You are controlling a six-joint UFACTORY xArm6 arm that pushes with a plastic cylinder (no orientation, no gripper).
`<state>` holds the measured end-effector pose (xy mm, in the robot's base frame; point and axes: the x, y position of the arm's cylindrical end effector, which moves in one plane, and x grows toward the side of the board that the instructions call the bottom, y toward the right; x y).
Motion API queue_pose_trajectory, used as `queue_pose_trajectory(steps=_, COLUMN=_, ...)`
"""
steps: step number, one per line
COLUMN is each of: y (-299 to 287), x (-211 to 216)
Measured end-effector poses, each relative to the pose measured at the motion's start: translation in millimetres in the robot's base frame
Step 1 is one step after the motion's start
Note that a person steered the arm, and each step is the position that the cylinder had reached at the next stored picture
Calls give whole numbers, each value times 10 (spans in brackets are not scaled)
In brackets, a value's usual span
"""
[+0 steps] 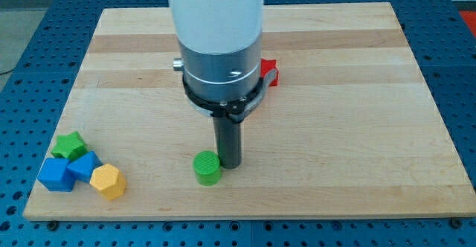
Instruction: Move the green circle towards the yellow hexagon
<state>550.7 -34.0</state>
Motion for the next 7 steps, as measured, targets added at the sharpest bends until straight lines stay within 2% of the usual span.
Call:
queue_pose_trajectory(steps=3, y=-378, x=333)
queue_pose_trajectory(steps=5, y=-714, x=333)
queue_pose_trajectory(steps=7, y=-588, x=333)
